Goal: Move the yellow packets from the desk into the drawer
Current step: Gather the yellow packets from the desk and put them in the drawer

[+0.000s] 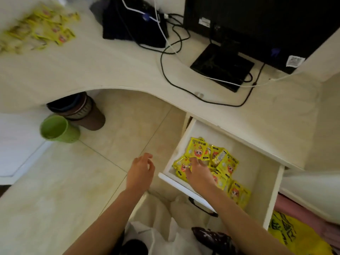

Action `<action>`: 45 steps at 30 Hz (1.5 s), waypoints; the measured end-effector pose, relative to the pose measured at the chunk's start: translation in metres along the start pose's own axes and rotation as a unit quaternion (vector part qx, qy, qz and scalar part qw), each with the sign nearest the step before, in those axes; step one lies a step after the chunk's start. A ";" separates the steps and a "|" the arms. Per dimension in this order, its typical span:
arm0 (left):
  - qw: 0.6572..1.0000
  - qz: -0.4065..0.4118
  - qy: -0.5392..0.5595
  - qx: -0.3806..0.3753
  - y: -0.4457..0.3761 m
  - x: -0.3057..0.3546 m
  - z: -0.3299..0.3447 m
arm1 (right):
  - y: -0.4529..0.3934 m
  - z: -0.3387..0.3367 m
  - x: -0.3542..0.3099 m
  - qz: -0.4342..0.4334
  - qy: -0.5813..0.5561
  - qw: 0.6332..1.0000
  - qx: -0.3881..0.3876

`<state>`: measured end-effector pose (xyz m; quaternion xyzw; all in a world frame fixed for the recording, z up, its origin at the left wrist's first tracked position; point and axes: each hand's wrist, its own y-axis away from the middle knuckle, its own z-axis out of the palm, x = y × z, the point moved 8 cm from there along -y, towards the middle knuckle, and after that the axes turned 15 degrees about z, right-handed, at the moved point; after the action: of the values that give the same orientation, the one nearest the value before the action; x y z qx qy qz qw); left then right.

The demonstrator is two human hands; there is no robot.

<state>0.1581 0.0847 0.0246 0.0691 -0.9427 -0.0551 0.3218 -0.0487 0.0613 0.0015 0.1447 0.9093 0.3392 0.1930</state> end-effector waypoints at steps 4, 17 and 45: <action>0.999 -0.023 -0.038 0.024 0.022 -0.045 -0.032 | 0.014 0.022 -0.061 -0.073 0.081 0.994 0.015; 0.987 -0.107 -0.092 0.080 0.055 -0.228 -0.165 | 0.044 0.112 -0.263 -0.177 0.171 0.969 0.014; 0.974 -0.145 -0.088 0.148 -0.189 -0.357 -0.343 | -0.080 0.071 -0.605 -0.291 0.194 0.936 0.038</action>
<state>0.6658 -0.0622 0.0524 0.2468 -0.9449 0.0329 0.2125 0.5068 -0.1955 0.0516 -0.1875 0.9435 0.2550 0.0977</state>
